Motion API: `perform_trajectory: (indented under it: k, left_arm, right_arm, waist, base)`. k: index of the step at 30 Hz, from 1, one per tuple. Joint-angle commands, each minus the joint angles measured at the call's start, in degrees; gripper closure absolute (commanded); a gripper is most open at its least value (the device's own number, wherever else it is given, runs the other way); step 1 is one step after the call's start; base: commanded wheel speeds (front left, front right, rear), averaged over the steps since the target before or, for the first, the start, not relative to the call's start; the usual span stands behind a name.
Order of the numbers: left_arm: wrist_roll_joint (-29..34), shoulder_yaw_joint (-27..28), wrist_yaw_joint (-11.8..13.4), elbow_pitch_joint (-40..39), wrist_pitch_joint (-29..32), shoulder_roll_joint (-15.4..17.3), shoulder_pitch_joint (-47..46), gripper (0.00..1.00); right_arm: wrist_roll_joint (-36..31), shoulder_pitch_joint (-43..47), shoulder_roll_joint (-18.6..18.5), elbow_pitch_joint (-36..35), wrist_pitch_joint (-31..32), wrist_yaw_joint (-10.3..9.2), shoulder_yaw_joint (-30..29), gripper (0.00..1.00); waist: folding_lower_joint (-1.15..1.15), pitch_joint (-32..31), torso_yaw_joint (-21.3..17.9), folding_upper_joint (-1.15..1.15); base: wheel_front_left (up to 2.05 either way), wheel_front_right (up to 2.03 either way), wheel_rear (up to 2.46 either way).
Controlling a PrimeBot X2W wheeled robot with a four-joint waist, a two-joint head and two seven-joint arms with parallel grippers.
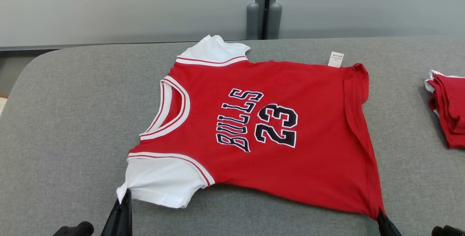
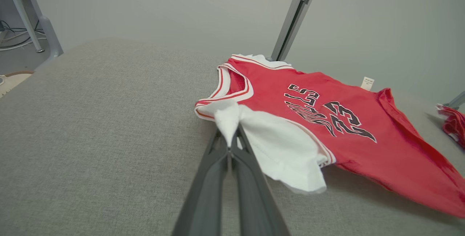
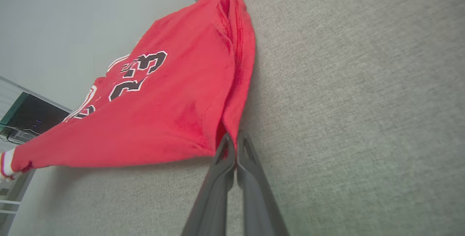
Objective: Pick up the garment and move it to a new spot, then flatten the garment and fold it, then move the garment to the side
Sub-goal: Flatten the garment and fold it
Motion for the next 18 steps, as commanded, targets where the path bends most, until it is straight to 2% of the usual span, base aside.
perform_trajectory:
  k: [1, 6, 9, 18]
  left_arm:
    - [0.28, 0.10, 0.57, -0.69, 0.66, 0.29, 0.01, 1.00]
    - [-0.58, -0.20, 0.24, 0.38, 1.59, 0.06, -3.15, 1.00]
    - [-1.51, 0.14, -0.51, 2.47, 1.24, 0.00, -6.56, 1.00]
    - [-5.77, 1.93, -4.96, 15.22, -0.15, 0.33, -21.89, 1.00]
  right_arm:
    - [-1.09, 0.77, 0.82, -1.35, 1.47, 0.00, -0.91, 1.00]
    - [-2.18, 0.86, 3.31, -4.36, 5.07, 0.00, -3.12, 1.00]
    - [-0.10, -0.46, 5.00, -6.11, 7.81, 0.00, -4.36, 1.00]
    - [3.63, -9.33, 5.49, -7.20, 11.15, 0.00, -6.93, 1.00]
  waist:
    - [0.00, 0.15, -0.43, 0.00]
    - [0.00, 1.30, -1.46, 0.00]
    - [0.00, 2.76, -2.25, 0.00]
    - [0.00, 8.15, -4.90, 0.00]
  base:
    - [0.00, 0.00, 0.00]
    - [0.00, 0.00, 0.00]
    - [0.00, 0.00, 0.00]
    - [0.00, 0.00, 0.00]
